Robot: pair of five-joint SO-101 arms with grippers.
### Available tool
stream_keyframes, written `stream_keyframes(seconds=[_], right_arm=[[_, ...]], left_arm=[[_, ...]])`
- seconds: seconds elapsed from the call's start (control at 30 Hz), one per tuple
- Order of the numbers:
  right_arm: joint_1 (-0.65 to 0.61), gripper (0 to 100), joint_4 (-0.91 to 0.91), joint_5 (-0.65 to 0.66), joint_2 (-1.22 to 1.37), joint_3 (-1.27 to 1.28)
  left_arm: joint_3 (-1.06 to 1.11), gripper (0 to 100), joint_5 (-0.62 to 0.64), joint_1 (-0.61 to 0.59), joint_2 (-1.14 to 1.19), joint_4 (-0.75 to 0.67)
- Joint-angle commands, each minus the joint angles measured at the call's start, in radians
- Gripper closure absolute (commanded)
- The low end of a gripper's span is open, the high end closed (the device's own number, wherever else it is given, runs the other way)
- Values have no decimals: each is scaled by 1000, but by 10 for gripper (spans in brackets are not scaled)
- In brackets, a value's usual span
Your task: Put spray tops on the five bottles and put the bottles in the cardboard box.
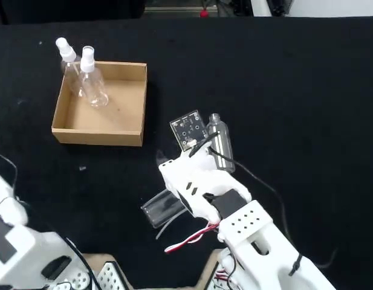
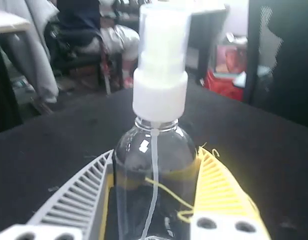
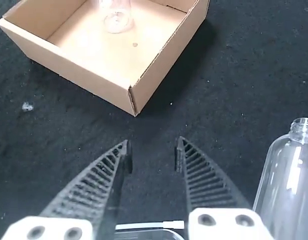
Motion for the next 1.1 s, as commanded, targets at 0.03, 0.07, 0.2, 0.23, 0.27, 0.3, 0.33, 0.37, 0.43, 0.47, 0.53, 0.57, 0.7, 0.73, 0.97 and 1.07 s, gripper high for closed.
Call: stream_keyframes(seconds=[0.03,0.07,0.2,0.23,0.27,0.3,0.33,0.37,0.43,0.47,0.53,0.57,0.7,0.73,0.97,1.07], right_arm=[[-11,858,-26,0,-33,-5],[-11,858,-26,0,-33,-5],[-11,858,-26,0,-33,-5],[-11,858,-26,0,-33,-5],[-11,858,-26,0,-33,-5],[-11,858,-26,0,-33,-5],[-11,858,-26,0,-33,-5],[-11,858,-26,0,-33,-5],[-11,858,-26,0,-33,-5],[-11,858,-26,0,-33,-5],[-11,858,-26,0,-33,-5],[-11,858,-26,0,-33,-5],[-11,858,-26,0,-33,-5],[-11,858,-26,0,-33,-5],[-11,858,-26,0,-33,-7],[-11,858,-26,0,-33,-7]], left_arm=[[-71,889,3,-35,206,-376],[-79,889,3,-35,247,-400],[-150,888,3,-38,396,-440],[-168,888,3,-39,423,-446],[-182,888,3,-41,448,-457],[-191,888,3,-42,471,-474],[-194,888,3,-42,489,-497],[-193,887,3,-42,502,-520],[-191,887,2,-42,534,-554],[-191,887,-14,-41,545,-560],[-191,887,-61,-36,565,-560],[-191,887,-81,-33,574,-560],[-191,866,-94,-35,588,-560],[-191,838,-94,-38,588,-560],[-191,739,-94,-41,597,-560],[-191,744,-94,-42,591,-560]])
